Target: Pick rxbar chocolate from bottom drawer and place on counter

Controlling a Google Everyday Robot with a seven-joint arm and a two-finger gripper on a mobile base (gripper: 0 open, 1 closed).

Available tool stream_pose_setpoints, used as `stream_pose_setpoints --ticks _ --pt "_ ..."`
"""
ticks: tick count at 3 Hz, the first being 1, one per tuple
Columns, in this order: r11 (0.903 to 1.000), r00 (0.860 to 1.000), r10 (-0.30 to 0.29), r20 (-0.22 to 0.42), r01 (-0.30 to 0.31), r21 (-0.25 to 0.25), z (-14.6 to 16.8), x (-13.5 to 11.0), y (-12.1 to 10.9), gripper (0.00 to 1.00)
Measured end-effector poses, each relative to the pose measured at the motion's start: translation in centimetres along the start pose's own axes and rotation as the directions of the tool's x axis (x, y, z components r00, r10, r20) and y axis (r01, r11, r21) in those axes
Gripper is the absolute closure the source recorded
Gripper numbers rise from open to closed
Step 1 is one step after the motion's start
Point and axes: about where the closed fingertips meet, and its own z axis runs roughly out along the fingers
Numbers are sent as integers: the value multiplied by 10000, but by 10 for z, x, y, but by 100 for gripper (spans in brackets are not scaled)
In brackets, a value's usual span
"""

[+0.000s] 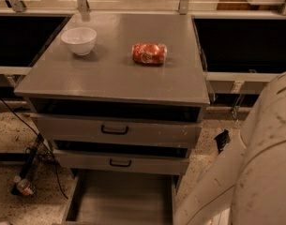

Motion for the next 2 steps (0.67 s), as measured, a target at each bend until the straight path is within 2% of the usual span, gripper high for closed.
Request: stream_pose_setpoints --ticks 1,2 --pt "9998 9991 -133 -396 127 -144 7 9 10 100" --pt "9981 9949 -522 -864 492 -365 31 11 32 100"
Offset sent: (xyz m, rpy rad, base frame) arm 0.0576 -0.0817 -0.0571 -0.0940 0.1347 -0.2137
